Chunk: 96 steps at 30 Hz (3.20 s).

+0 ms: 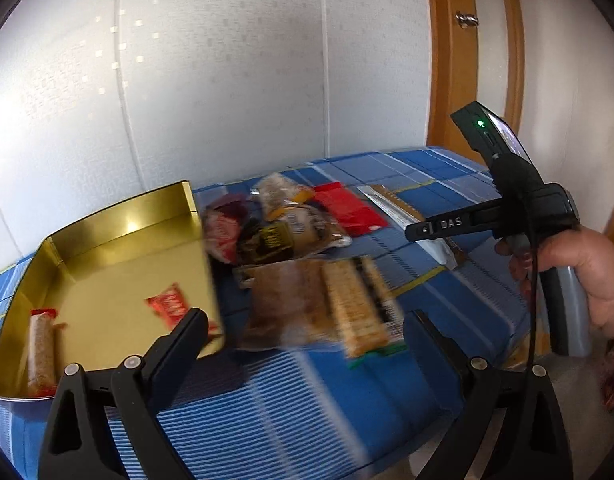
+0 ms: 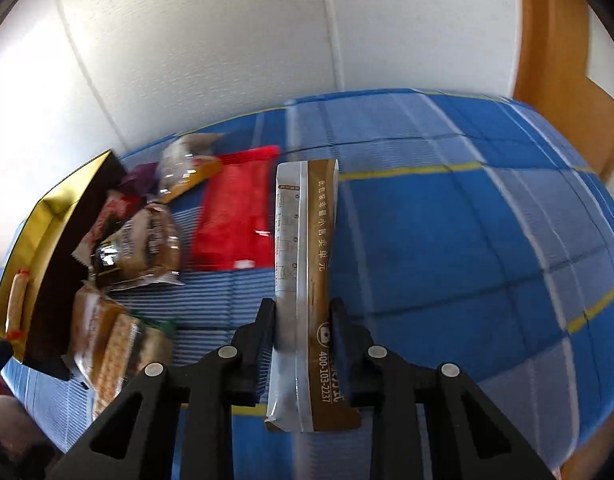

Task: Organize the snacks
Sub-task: 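Grasp the cracker pack with the left gripper while the right grasps the white-brown stick pack, then carry the cracker pack into the tray with the left gripper and release it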

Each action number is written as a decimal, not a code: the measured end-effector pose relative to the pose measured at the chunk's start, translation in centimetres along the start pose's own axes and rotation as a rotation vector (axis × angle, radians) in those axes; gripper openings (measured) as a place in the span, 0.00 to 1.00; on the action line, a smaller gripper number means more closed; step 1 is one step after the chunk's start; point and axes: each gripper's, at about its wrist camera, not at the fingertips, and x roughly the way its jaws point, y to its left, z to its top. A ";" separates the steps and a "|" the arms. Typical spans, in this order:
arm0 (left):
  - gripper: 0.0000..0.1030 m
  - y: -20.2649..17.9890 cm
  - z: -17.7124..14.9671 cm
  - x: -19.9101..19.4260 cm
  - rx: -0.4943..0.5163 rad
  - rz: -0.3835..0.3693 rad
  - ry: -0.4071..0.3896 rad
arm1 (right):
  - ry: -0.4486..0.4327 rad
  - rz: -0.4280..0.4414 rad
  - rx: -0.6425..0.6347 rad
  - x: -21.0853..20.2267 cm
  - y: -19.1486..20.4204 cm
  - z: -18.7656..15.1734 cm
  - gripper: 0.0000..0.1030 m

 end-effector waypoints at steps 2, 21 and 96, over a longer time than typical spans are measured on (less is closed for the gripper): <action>0.93 -1.3 0.4 1.0 0.019 -0.010 0.034 | 0.002 -0.001 0.013 -0.3 -0.4 -0.3 0.26; 0.47 -4.4 1.7 8.7 -0.002 -0.063 0.224 | 0.015 -0.001 0.029 -0.5 -0.4 -0.4 0.27; 0.46 15.4 0.1 -1.7 -0.278 0.153 -0.007 | -0.055 0.049 0.103 -0.8 1.9 -0.2 0.23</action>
